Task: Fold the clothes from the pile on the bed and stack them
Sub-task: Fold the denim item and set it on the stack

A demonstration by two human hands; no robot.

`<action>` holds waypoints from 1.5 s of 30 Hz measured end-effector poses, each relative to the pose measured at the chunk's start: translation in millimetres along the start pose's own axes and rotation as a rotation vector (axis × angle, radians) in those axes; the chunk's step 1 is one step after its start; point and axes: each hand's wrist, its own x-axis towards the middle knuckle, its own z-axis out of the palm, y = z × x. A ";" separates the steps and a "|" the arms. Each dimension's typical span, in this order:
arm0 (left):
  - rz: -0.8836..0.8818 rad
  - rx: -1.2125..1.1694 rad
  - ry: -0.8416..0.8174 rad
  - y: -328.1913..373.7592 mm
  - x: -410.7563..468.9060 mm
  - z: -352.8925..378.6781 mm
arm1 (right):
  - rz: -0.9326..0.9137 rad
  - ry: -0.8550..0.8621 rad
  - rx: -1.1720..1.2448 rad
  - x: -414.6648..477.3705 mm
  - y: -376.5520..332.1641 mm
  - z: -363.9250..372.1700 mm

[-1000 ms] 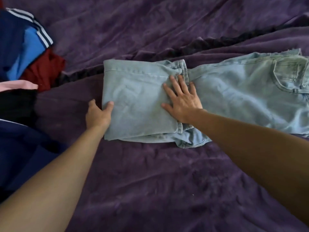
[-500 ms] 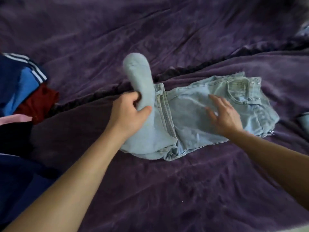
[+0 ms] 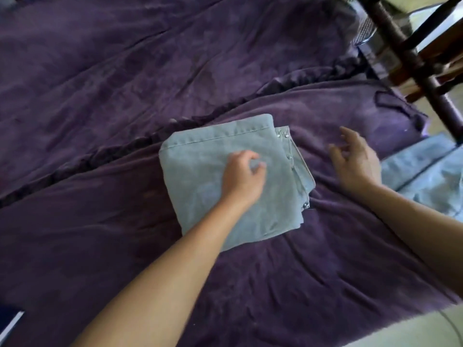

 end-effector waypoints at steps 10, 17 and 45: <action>-0.650 -0.203 0.355 -148.1 -12.6 -53.4 | 0.025 -0.441 -0.042 -9.8 -79.6 88.7; -0.445 -0.098 0.576 -134.9 -24.5 -31.8 | -0.100 -0.268 -0.014 -29.1 -55.6 66.2; 0.373 0.732 0.107 145.7 187.7 176.1 | 0.175 -0.196 0.007 87.5 130.9 -126.0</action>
